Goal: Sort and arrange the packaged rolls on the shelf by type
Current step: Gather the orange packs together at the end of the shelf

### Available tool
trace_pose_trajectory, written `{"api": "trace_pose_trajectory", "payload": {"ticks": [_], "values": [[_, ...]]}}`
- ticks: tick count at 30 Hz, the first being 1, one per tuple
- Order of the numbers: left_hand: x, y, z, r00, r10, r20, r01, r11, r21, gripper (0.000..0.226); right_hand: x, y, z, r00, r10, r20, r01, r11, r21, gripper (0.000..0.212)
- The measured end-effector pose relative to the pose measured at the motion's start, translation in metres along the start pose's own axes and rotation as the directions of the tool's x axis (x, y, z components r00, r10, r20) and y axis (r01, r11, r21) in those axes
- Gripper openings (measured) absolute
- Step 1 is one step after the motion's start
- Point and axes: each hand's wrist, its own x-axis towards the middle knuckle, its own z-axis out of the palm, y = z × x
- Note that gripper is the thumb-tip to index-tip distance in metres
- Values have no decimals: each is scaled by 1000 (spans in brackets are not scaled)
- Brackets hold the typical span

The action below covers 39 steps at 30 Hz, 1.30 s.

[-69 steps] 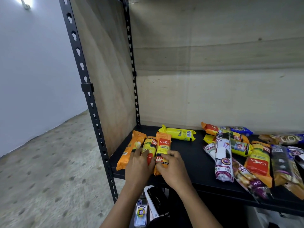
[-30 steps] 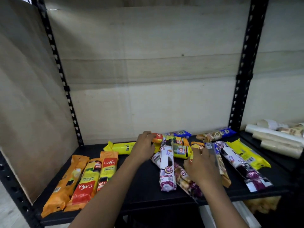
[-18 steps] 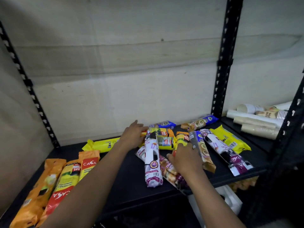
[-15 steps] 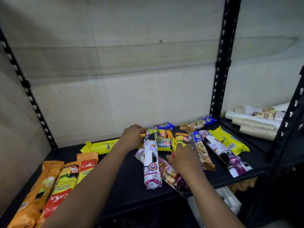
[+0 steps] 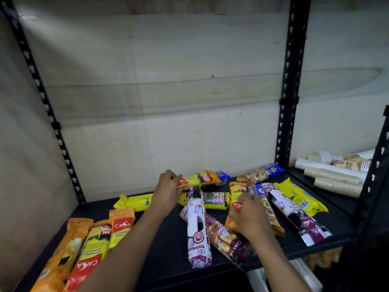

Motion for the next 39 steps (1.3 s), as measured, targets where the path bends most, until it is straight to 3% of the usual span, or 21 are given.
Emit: {"api": "trace_pose_trajectory", "payload": {"ticks": [4,8,13,21,31,39], "values": [[-17,-3,-30,988,-84,-126,83,996,-12,49,-10,-12,-11,996,-67,-67,74,991,109,37],[-49,-13,-60,964,-158,-213,157,987,-20,48,-20,-38,-16,987,-160,-18,160,966,203,30],[-97,-33,-96,927,-268,-260,274,962,-16,45,-41,-76,6,960,-281,-7,266,899,348,41],[-164,-54,-143,800,-515,-309,540,842,-4,42,-86,-130,56,897,-424,125,318,816,482,38],[-222,-84,-168,635,-647,-423,735,675,72,50,-135,-189,112,815,-539,211,339,740,581,40],[-241,-83,-149,616,-675,-406,767,632,112,43,-146,-198,136,793,-542,279,370,791,487,55]]}}
